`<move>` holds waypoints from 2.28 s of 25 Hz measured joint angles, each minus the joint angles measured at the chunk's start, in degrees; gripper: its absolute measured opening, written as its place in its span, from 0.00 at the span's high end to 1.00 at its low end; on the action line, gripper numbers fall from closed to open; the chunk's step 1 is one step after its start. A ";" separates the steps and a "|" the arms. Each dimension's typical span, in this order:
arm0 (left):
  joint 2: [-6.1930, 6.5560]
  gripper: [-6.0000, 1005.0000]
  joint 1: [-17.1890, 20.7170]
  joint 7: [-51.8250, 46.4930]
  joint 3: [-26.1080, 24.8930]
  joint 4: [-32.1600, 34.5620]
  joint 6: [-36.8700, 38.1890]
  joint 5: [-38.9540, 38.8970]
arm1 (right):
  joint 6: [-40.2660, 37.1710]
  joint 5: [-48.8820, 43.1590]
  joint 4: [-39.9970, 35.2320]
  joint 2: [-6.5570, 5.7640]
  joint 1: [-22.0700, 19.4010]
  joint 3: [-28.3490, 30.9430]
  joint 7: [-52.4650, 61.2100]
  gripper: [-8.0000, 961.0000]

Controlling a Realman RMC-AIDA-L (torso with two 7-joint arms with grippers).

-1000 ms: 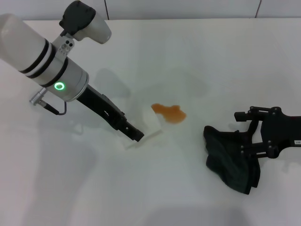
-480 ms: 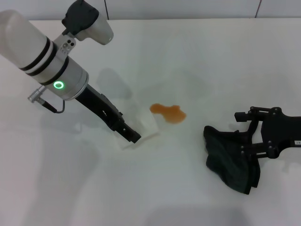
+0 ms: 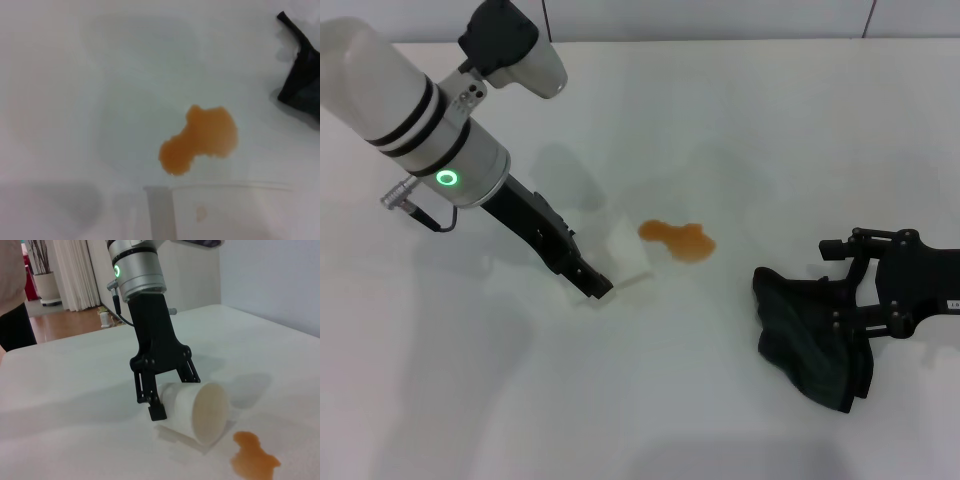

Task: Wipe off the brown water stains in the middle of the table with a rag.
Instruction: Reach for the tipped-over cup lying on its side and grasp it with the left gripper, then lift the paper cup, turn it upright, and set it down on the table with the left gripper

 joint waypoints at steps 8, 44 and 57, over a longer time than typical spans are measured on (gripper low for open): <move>-0.05 0.16 -0.45 0.15 0.00 1.91 -2.44 1.98 | 0.05 0.07 0.00 0.00 -0.04 0.05 0.02 0.09; 0.13 0.31 -2.07 -1.33 -0.04 1.71 -3.49 0.25 | 0.15 -0.04 -0.13 0.00 0.29 0.53 0.00 0.09; 0.25 0.31 0.65 1.33 0.00 -7.48 2.98 -18.93 | 0.15 0.43 -0.13 -0.09 0.05 0.62 0.00 0.09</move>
